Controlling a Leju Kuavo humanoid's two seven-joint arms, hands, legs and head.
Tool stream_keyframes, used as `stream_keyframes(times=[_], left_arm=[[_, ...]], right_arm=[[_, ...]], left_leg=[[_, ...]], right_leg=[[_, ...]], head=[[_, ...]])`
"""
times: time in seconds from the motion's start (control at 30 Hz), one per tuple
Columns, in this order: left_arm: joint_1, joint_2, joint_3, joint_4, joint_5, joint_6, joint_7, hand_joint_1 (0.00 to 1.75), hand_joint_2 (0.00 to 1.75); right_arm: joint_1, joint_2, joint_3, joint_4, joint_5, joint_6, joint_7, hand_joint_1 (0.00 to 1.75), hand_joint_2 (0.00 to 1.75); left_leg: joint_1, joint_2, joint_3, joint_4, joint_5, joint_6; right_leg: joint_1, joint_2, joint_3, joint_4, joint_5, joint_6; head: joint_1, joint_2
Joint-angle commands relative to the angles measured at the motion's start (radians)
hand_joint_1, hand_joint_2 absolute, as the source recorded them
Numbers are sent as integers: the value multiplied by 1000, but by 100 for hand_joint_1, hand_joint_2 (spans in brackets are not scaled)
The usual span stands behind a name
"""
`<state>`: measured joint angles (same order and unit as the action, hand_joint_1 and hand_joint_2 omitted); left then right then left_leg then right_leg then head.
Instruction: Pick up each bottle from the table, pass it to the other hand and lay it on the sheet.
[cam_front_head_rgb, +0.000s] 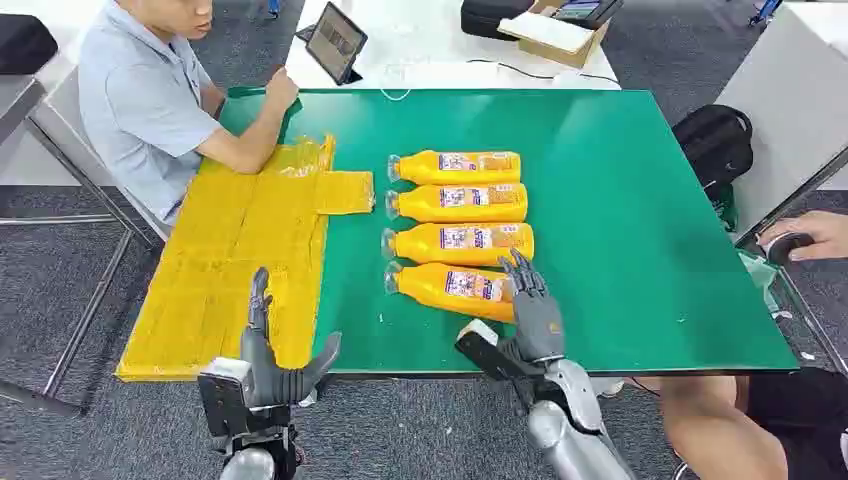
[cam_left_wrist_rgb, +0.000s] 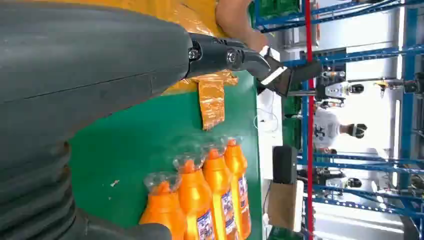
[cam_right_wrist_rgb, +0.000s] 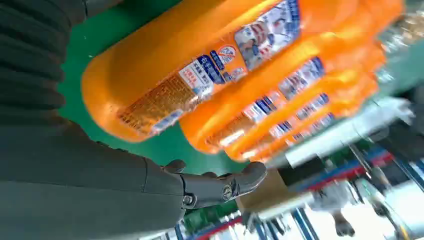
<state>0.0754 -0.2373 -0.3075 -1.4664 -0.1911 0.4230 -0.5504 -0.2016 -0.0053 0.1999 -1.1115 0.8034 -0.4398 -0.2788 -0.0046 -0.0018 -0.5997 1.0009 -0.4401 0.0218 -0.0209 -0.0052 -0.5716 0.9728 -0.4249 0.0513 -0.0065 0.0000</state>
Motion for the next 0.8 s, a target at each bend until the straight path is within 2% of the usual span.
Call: stream_keyframes(times=[0.03,0.13,0.17,0.47,0.8], left_arm=[[-61,18,-22,71,-24,-15,29,0,175],[-68,17,-19,72,-32,-19,40,0,175],[-71,17,-18,74,-36,-21,46,0,175],[-37,24,-13,49,-64,-29,68,0,175],[-52,21,-8,71,-73,-41,72,0,175]], right_arm=[[-222,3,58,347,34,57,59,0,175],[-284,6,92,428,81,56,95,0,175],[-305,8,102,454,96,62,111,0,175],[-340,5,149,535,151,156,194,0,175],[-366,12,155,598,126,217,178,0,175]], left_leg=[[2,4,5,0,-2,-2],[2,6,6,1,-3,-3],[1,4,2,-1,-1,-1],[1,1,3,0,-1,-1],[1,0,4,-1,0,-1]], right_leg=[[2,4,5,-1,0,-3],[3,6,5,0,0,-4],[1,4,2,-1,1,-2],[1,2,3,-1,0,-2],[1,0,5,-1,0,-2]], head=[[0,0],[0,0],[0,0],[0,0],[0,0]])
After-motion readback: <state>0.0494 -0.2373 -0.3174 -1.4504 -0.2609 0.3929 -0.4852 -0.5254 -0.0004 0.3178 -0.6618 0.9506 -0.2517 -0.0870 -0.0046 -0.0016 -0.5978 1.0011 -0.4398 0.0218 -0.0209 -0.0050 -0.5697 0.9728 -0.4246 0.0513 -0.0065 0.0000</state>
